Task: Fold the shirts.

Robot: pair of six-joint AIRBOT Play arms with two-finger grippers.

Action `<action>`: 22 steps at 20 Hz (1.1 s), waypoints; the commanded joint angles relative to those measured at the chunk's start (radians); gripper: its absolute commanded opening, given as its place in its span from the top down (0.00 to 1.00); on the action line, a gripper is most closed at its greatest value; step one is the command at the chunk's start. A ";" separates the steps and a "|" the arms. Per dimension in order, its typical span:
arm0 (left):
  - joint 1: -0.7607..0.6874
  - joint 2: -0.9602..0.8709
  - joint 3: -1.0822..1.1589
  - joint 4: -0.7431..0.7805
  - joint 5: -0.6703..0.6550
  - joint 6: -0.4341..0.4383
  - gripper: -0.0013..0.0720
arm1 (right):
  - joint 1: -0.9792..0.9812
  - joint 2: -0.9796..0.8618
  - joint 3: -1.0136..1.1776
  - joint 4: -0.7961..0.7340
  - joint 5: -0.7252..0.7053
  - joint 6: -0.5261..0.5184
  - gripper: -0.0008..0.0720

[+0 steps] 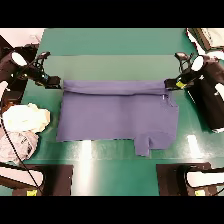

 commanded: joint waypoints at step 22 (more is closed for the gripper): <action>0.001 0.596 -0.863 0.110 -0.088 -0.196 0.19 | -0.148 0.451 -0.317 0.433 0.267 -0.166 0.55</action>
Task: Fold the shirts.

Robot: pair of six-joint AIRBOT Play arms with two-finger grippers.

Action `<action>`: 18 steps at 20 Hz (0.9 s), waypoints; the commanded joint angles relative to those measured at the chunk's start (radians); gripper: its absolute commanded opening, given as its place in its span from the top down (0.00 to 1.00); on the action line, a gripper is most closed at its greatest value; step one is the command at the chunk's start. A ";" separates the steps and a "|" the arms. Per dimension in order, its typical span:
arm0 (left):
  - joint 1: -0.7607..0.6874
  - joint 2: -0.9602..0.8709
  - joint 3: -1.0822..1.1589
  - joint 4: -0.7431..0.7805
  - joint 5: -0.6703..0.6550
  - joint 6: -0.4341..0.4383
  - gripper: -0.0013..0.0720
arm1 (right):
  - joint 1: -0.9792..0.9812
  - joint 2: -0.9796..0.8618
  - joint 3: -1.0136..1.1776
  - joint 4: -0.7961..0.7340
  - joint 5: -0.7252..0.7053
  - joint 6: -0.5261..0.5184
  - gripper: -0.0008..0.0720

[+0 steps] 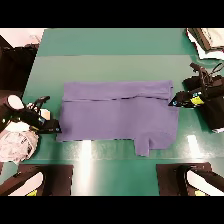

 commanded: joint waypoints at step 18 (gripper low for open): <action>0.000 0.031 -0.024 -0.100 0.032 0.010 0.95 | -0.004 0.058 -0.124 -0.248 0.187 0.093 0.54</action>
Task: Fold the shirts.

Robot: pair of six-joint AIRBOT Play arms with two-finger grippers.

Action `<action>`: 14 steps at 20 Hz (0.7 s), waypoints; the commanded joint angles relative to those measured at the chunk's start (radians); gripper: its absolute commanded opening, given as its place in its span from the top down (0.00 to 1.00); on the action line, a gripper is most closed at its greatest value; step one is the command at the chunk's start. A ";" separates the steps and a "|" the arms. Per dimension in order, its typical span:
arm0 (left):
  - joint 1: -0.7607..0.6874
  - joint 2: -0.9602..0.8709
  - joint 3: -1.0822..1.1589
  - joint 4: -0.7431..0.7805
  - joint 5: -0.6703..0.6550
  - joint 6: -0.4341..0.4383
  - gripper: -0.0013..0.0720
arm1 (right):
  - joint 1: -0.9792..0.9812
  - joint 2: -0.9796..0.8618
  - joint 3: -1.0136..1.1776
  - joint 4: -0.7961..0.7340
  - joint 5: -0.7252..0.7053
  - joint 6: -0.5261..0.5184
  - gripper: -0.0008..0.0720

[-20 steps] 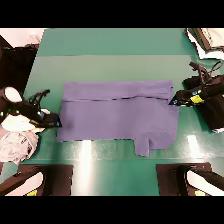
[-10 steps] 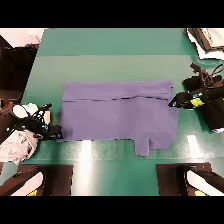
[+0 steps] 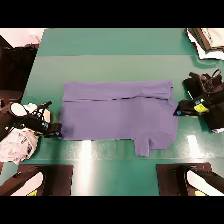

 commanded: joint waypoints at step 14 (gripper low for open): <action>0.000 0.001 0.075 -0.079 -0.037 0.066 0.95 | 0.000 0.113 -0.522 0.086 -0.290 0.145 0.49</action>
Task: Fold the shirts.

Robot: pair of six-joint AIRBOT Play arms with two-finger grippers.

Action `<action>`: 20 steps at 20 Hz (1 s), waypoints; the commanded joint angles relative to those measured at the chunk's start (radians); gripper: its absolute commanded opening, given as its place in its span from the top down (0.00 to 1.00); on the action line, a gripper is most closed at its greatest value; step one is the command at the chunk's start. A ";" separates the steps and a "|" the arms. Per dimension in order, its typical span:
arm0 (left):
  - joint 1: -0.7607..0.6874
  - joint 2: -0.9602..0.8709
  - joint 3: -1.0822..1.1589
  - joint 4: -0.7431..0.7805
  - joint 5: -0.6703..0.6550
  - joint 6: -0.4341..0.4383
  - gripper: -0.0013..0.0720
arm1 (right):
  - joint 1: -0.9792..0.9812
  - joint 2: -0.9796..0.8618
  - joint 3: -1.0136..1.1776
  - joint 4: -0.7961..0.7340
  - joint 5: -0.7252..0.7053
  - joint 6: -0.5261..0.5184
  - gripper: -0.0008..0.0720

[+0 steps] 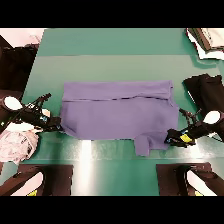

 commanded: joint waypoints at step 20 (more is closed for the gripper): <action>0.000 0.001 0.001 -0.005 -0.006 0.024 0.95 | -0.171 0.132 -0.122 0.038 -0.098 -0.026 0.57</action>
